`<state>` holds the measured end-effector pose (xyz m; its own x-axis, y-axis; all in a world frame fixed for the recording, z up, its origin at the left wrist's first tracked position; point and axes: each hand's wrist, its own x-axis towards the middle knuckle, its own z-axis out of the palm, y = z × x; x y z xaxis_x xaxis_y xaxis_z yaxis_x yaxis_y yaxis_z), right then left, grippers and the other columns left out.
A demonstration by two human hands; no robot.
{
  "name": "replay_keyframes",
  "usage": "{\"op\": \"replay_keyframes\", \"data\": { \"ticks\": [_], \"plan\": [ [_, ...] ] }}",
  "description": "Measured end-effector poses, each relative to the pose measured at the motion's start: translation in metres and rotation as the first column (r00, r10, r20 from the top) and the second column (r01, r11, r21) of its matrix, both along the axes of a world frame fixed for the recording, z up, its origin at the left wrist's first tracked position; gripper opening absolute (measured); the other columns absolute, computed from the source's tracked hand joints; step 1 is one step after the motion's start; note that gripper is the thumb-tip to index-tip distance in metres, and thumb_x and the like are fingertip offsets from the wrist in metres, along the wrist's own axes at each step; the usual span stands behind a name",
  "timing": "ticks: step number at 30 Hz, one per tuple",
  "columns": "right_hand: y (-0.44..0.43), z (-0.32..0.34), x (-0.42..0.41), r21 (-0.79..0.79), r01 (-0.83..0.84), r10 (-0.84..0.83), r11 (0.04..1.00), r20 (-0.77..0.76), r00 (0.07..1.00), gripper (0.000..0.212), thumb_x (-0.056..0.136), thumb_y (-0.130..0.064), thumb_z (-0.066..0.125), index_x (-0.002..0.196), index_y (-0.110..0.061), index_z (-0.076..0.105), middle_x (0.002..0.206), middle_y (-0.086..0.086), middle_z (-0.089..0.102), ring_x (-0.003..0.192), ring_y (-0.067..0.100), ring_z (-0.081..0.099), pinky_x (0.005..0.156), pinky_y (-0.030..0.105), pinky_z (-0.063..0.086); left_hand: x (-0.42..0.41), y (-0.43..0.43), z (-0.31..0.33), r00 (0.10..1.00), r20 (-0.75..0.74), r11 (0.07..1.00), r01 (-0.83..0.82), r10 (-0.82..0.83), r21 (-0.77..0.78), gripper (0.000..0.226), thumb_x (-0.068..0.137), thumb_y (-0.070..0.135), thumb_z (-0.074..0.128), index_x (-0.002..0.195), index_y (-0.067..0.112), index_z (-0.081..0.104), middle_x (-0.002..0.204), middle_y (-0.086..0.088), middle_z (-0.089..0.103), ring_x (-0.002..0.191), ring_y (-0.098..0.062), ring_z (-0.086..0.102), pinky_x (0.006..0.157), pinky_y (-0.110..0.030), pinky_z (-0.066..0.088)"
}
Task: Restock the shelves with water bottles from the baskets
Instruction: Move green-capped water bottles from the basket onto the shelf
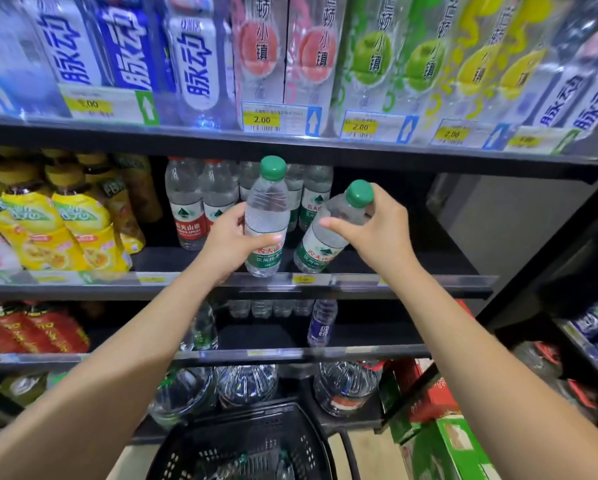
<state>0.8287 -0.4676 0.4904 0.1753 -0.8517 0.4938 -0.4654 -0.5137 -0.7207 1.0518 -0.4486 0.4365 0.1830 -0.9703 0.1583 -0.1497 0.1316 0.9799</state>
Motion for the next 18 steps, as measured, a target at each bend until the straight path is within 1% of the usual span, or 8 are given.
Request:
{"op": "replay_keyframes", "data": {
  "ticks": [2, 3, 6, 8, 10, 13, 16, 18],
  "plan": [
    [-0.007, -0.01, 0.004, 0.004, 0.006, -0.006, 1.0, 0.003, 1.0, 0.04, 0.067, -0.035, 0.086, 0.083, -0.031, 0.05, 0.08, -0.018, 0.053, 0.072, -0.006, 0.049, 0.065, 0.007, 0.036, -0.001, -0.006, -0.001, 1.0, 0.023, 1.0, 0.002, -0.002, -0.015, 0.055, 0.07, 0.002, 0.082, 0.119, 0.013, 0.061, 0.107, 0.009, 0.07, 0.1, -0.004, 0.067, 0.087, -0.022, 0.053],
    [-0.011, -0.014, 0.005, 0.012, 0.009, -0.009, 1.0, 0.002, 1.0, 0.04, 0.067, -0.035, 0.086, 0.086, -0.028, 0.051, 0.082, -0.016, 0.054, 0.073, -0.006, 0.049, 0.066, 0.008, 0.035, -0.002, -0.008, -0.003, 1.0, 0.025, 1.0, 0.0, 0.0, -0.02, 0.055, 0.07, 0.002, 0.082, 0.119, 0.012, 0.061, 0.107, 0.009, 0.07, 0.099, -0.003, 0.067, 0.086, -0.021, 0.053],
    [-0.022, -0.02, 0.008, 0.063, 0.017, -0.016, 0.998, -0.004, 1.0, 0.044, 0.067, -0.033, 0.086, 0.095, -0.023, 0.054, 0.088, -0.012, 0.056, 0.08, -0.001, 0.05, 0.071, 0.011, 0.037, -0.007, -0.013, -0.008, 1.0, 0.022, 1.0, 0.002, -0.001, -0.029, 0.053, 0.071, 0.0, 0.081, 0.118, 0.011, 0.061, 0.105, 0.01, 0.069, 0.091, 0.005, 0.067, 0.077, -0.011, 0.051],
    [-0.029, -0.023, 0.01, 0.115, 0.016, -0.015, 0.993, -0.013, 1.0, 0.048, 0.067, -0.032, 0.086, 0.103, -0.02, 0.057, 0.096, -0.01, 0.059, 0.091, 0.006, 0.054, 0.077, 0.018, 0.04, -0.008, -0.017, -0.013, 1.0, 0.016, 1.0, -0.008, 0.009, -0.018, 0.051, 0.071, 0.002, 0.081, 0.117, 0.014, 0.061, 0.105, 0.011, 0.069, 0.09, 0.006, 0.066, 0.074, -0.009, 0.05],
    [-0.035, -0.025, 0.012, 0.158, 0.018, -0.012, 0.987, -0.041, 0.999, 0.055, 0.067, -0.031, 0.086, 0.112, -0.015, 0.058, 0.102, -0.007, 0.059, 0.098, 0.01, 0.055, 0.081, 0.022, 0.042, -0.005, -0.023, -0.018, 1.0, 0.001, 1.0, -0.024, 0.024, 0.007, 0.051, 0.071, 0.006, 0.083, 0.117, 0.014, 0.062, 0.106, 0.009, 0.071, 0.093, 0.002, 0.067, 0.075, -0.012, 0.051],
    [-0.045, -0.026, 0.017, 0.227, 0.062, -0.05, 0.972, -0.059, 0.997, 0.062, 0.067, -0.033, 0.087, 0.114, -0.01, 0.055, 0.104, -0.003, 0.058, 0.099, 0.014, 0.055, 0.081, 0.026, 0.045, 0.001, -0.033, -0.027, 0.999, -0.036, 0.997, -0.036, 0.039, 0.07, 0.052, 0.07, 0.011, 0.084, 0.117, 0.015, 0.061, 0.109, 0.007, 0.07, 0.099, -0.006, 0.067, 0.084, -0.024, 0.053],
    [-0.054, -0.029, 0.021, 0.321, 0.113, -0.114, 0.94, -0.016, 0.993, 0.074, 0.064, -0.036, 0.088, 0.12, -0.007, 0.048, 0.109, 0.001, 0.056, 0.099, 0.016, 0.055, 0.08, 0.027, 0.045, 0.003, -0.037, -0.035, 1.0, -0.016, 0.992, -0.012, 0.014, 0.127, 0.052, 0.072, 0.01, 0.083, 0.116, 0.018, 0.057, 0.112, 0.009, 0.067, 0.103, -0.007, 0.064, 0.088, -0.027, 0.052],
    [-0.059, -0.033, 0.024, 0.363, 0.111, -0.13, 0.925, 0.028, 0.991, 0.076, 0.065, -0.038, 0.087, 0.123, -0.007, 0.047, 0.115, 0.002, 0.058, 0.103, 0.018, 0.057, 0.084, 0.03, 0.049, 0.004, -0.04, -0.041, 0.998, -0.068, 0.988, 0.007, 0.003, 0.155, 0.055, 0.074, 0.007, 0.081, 0.118, 0.017, 0.05, 0.117, 0.005, 0.065, 0.105, -0.008, 0.063, 0.095, -0.033, 0.051]
  ]
}}
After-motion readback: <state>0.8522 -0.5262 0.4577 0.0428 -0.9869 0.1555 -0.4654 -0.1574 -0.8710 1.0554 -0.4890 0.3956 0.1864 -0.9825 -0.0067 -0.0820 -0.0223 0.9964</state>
